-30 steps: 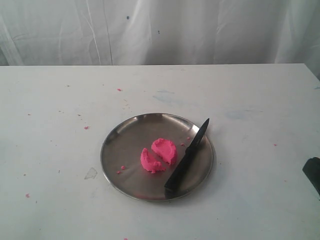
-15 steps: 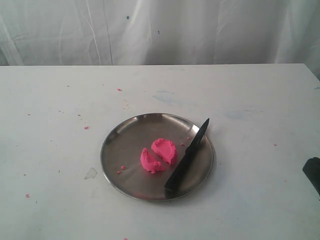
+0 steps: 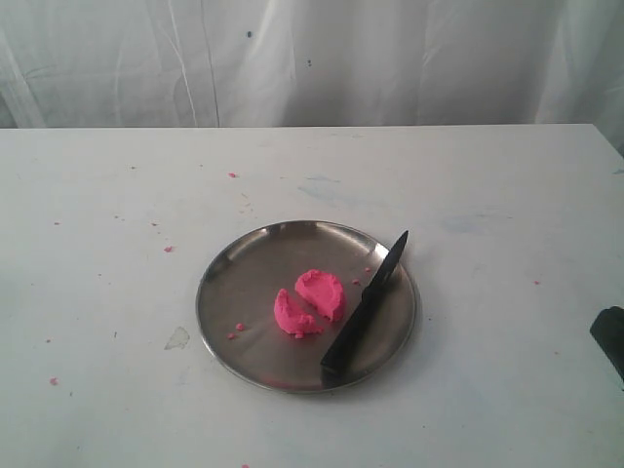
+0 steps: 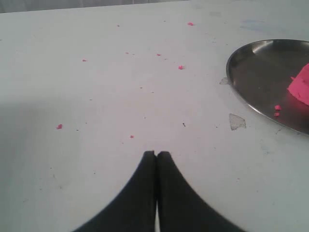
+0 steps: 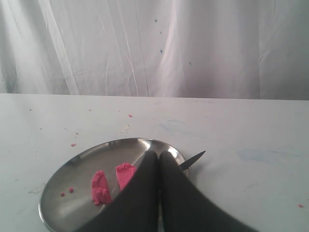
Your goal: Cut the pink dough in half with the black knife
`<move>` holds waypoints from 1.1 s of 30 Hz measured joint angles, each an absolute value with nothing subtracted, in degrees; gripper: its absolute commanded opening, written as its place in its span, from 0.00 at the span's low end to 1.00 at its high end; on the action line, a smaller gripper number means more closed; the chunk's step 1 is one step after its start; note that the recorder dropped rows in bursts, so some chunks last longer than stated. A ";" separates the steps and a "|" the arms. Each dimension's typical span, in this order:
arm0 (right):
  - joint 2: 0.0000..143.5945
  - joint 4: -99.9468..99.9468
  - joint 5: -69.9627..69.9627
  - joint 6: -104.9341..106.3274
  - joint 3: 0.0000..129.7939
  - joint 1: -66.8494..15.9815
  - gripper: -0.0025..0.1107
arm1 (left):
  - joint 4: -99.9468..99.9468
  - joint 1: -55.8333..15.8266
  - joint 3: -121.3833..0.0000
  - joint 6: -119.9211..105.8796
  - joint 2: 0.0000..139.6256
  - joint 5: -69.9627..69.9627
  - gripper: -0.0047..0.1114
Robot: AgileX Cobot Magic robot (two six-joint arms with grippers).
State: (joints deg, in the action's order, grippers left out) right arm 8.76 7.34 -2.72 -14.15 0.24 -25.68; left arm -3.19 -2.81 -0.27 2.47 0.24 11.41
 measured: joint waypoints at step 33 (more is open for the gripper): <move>8.76 4.87 -6.99 -18.51 0.24 -25.68 0.02 | -3.19 -3.94 -0.27 2.47 0.24 11.41 0.04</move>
